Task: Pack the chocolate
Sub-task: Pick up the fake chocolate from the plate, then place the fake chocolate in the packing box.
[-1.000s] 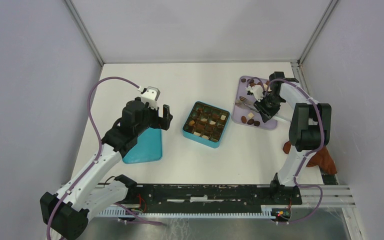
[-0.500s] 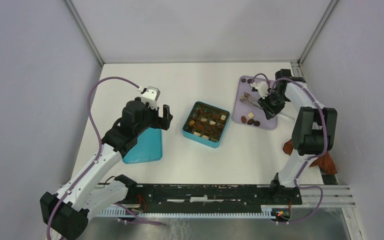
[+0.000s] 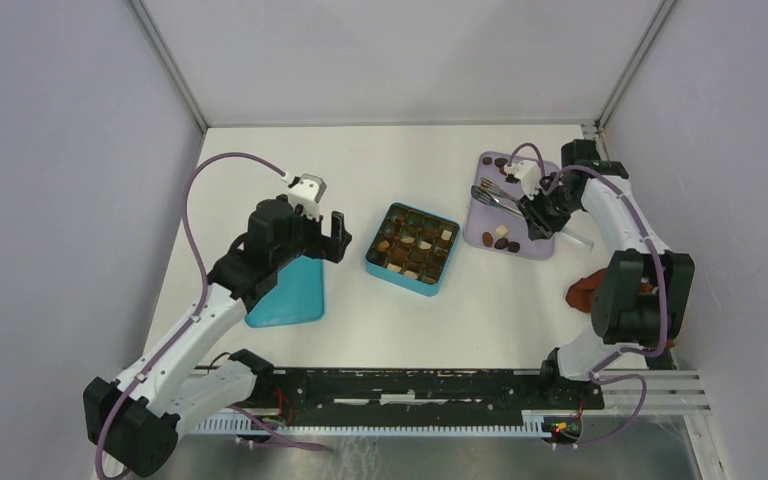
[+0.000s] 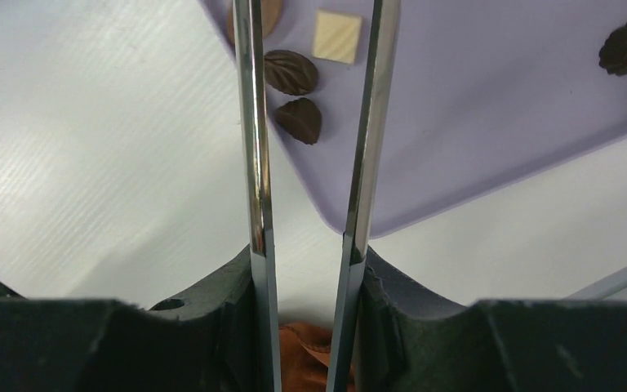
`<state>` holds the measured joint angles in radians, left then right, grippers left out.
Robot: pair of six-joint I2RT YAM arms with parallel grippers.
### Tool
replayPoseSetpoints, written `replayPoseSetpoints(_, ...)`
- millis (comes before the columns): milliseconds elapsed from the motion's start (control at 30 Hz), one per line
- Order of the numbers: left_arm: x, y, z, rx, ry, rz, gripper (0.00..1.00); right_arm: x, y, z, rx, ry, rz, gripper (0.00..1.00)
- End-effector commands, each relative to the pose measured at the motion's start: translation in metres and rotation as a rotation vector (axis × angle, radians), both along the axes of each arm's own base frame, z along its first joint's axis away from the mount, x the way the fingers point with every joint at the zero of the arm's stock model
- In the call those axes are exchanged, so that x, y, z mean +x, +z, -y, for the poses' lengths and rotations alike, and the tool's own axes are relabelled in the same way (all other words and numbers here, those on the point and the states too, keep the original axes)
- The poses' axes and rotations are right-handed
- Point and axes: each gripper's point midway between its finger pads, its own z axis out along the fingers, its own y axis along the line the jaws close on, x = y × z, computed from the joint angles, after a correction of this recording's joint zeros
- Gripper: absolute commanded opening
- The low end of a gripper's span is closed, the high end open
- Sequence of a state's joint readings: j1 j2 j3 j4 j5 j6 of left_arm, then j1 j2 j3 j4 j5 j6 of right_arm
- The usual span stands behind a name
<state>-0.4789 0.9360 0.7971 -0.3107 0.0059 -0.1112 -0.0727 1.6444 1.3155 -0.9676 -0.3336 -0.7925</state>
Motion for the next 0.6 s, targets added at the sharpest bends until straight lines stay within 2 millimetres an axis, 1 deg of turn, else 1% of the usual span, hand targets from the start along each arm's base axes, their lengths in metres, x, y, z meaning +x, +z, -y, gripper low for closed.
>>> replayPoseSetpoints(0,0.0,0.014,0.024,-0.121,-0.059,-0.027,1.0,-0.016,0.032,-0.03,0.092,0.117,0.075,0.1)
replayPoseSetpoints(100,-0.001,0.017,0.035,-0.194,-0.064,-0.072,0.99,-0.028,0.043,-0.045,0.115,0.183,0.097,0.1)
replayPoseSetpoints(133,-0.002,0.017,0.038,-0.222,-0.067,-0.085,0.99,-0.032,0.046,-0.047,0.117,0.199,0.105,0.1)
replayPoseSetpoints(167,-0.004,0.015,0.041,-0.247,-0.073,-0.097,0.98,-0.038,0.048,-0.059,0.125,0.248,0.104,0.1)
replayPoseSetpoints(200,-0.005,0.015,0.044,-0.277,-0.072,-0.105,0.98,-0.044,0.049,-0.065,0.128,0.276,0.106,0.1)
replayPoseSetpoints(367,-0.008,0.003,0.048,-0.344,-0.045,-0.154,0.96,-0.068,0.051,-0.087,0.111,0.414,0.111,0.1)
replayPoseSetpoints(467,-0.01,-0.005,0.048,-0.361,-0.028,-0.18,0.96,-0.079,0.049,-0.094,0.09,0.471,0.108,0.11)
replayPoseSetpoints(567,-0.012,-0.008,0.049,-0.381,-0.024,-0.19,0.95,-0.085,0.042,-0.097,0.062,0.509,0.096,0.11)
